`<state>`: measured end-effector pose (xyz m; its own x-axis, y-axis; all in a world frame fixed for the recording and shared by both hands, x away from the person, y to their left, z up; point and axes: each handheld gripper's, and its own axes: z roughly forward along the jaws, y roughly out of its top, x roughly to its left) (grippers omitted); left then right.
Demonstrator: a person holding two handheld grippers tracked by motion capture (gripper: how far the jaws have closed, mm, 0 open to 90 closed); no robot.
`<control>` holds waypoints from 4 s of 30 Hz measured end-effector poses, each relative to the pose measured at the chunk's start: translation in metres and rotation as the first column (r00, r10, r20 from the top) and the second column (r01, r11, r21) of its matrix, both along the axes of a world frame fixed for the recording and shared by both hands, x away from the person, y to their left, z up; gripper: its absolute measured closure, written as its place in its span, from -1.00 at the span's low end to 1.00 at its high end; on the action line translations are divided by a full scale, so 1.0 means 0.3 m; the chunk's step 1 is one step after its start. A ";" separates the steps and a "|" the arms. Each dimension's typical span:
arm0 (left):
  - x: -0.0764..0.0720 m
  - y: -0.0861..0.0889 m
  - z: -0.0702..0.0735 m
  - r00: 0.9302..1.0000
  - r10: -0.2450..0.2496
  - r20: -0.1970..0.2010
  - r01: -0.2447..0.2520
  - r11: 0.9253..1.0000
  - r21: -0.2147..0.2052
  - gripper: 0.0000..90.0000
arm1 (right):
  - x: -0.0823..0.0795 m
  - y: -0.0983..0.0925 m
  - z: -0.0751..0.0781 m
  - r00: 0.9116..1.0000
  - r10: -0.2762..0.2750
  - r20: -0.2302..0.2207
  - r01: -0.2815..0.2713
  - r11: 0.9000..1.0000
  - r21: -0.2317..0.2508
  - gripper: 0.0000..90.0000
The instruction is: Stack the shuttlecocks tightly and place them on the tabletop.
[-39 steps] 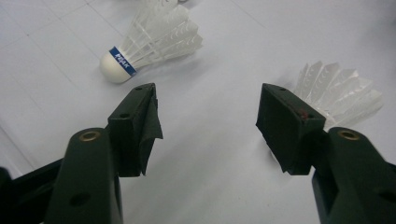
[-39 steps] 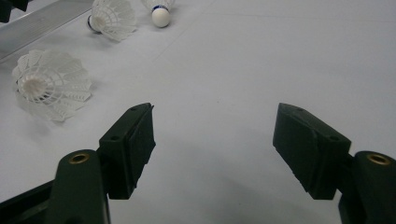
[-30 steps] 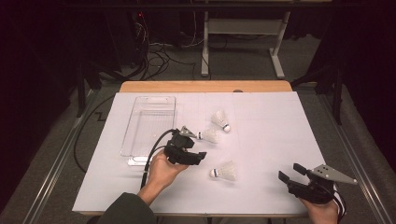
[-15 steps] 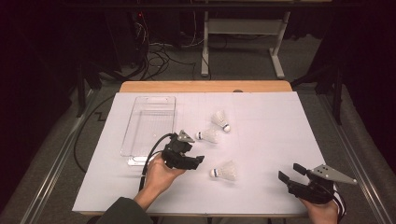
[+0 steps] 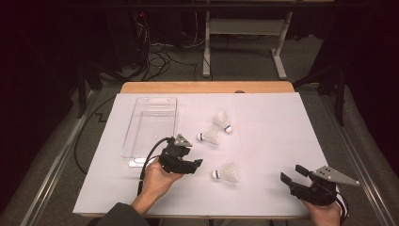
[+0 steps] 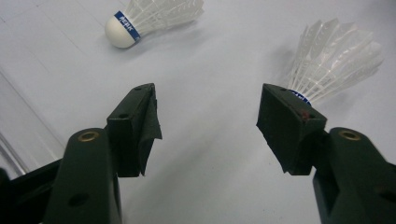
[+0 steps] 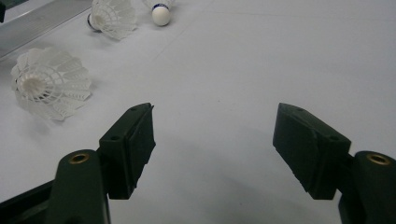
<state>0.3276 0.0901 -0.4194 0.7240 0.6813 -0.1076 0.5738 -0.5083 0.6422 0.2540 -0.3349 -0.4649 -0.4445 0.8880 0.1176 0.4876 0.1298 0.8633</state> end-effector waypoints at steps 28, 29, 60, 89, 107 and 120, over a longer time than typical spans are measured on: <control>-0.071 0.046 -0.012 1.000 -0.005 0.019 0.005 1.000 -0.002 -0.15 | 0.000 0.000 0.000 1.000 0.000 -0.002 0.000 1.000 0.001 -0.34; -0.073 0.048 -0.013 1.000 -0.004 0.019 0.004 1.000 -0.005 -0.15 | 0.000 0.000 0.000 1.000 0.000 -0.002 0.000 1.000 0.001 -0.34; -0.136 0.141 -0.045 1.000 0.021 0.009 -0.020 1.000 -0.020 -0.15 | -0.001 0.000 0.000 1.000 -0.002 -0.001 0.002 1.000 0.000 -0.34; -0.174 0.234 -0.051 0.996 0.075 0.057 -0.073 0.997 -0.037 -0.16 | -0.002 0.001 0.001 1.000 -0.002 0.000 0.002 1.000 0.000 -0.34; -0.194 0.304 -0.058 0.989 0.120 0.082 -0.115 0.992 -0.055 -0.16 | -0.001 0.000 0.000 1.000 -0.003 -0.001 0.003 1.000 -0.001 -0.34; -0.210 0.366 -0.072 0.980 0.173 0.104 -0.166 0.983 -0.073 -0.15 | -0.001 0.001 0.000 1.000 -0.002 -0.001 0.002 1.000 -0.003 -0.34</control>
<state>0.2645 0.1998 -0.4412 0.6087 0.7892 -0.0816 0.5725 -0.3657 0.7338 0.2537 -0.3347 -0.4648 -0.4422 0.8894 0.1157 0.4892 0.1310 0.8623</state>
